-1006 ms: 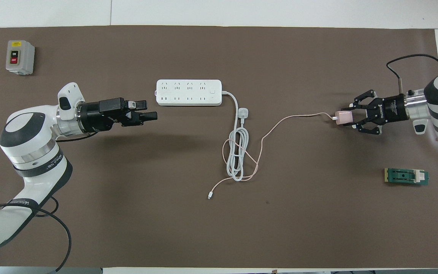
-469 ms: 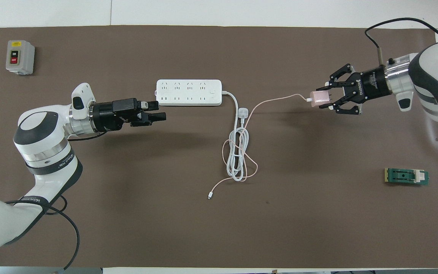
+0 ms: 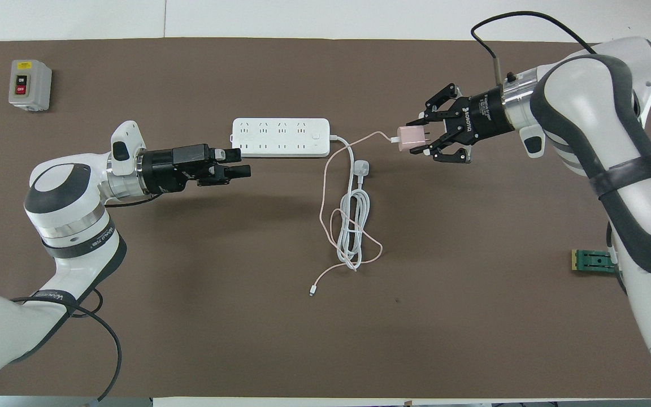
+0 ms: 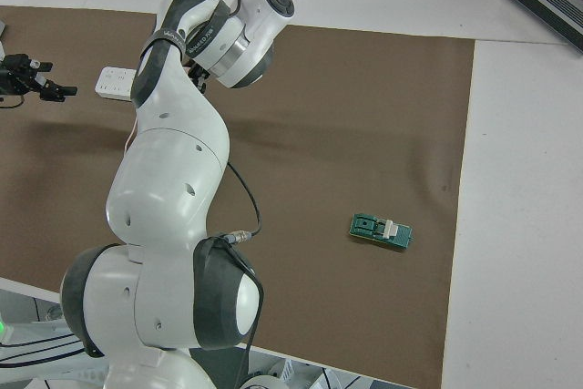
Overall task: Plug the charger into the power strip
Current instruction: 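Lift the charger with the right gripper and carry it toward the left gripper, then grasp the charger with the left gripper while the right gripper holds it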
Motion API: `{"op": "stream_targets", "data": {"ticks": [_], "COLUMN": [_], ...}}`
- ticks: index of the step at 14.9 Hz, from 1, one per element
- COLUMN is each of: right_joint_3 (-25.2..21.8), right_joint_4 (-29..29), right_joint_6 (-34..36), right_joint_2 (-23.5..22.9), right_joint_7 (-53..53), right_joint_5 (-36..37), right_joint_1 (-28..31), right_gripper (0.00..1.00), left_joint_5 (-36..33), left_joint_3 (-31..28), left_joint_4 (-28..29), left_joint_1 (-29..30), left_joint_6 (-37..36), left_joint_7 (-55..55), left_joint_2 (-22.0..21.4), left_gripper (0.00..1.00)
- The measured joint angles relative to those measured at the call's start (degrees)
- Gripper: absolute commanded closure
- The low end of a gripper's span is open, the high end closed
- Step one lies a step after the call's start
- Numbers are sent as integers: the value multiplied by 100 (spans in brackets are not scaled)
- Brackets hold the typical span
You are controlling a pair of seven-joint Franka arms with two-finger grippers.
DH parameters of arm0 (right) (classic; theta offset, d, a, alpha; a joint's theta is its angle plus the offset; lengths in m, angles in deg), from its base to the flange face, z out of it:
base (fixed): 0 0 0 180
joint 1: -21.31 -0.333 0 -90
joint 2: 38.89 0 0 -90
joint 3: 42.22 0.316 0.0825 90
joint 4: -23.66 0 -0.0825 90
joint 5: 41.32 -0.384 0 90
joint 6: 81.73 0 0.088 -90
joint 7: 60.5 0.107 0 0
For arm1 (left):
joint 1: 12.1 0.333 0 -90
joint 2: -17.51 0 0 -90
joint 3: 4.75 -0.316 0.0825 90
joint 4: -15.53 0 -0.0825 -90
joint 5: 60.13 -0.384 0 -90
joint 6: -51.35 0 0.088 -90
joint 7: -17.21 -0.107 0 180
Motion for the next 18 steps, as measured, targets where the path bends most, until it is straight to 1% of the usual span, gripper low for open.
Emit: {"op": "stream_targets", "data": {"ticks": [3, 8, 12, 15, 18], "right_joint_3": [-1, -2, -2, -2, -3], "right_joint_4": [1, 3, 86, 121, 122], "right_joint_6": [-422, -906, -1192, -1473, -1573], "right_joint_2": [-2, -3, -4, -11, -34], "right_joint_7": [223, 521, 782, 942, 952], "right_joint_5": [-217, -249, -460, -467, -467], "right_joint_1": [-507, -1050, -1341, -1544, -1610], "right_gripper": [100, 100, 100, 100, 100], "left_joint_5": [121, 229, 233, 234, 235], "left_joint_3": [4, 7, 6, 5, 2], "left_joint_4": [-84, -157, -168, -176, -180], "left_joint_1": [-94, -210, -215, -220, -220], "left_joint_6": [36, 134, 144, 144, 144], "left_joint_7": [0, 0, 0, 0, 0], "left_joint_2": [102, 175, 190, 191, 192], "left_gripper": [0, 0, 0, 0, 0]}}
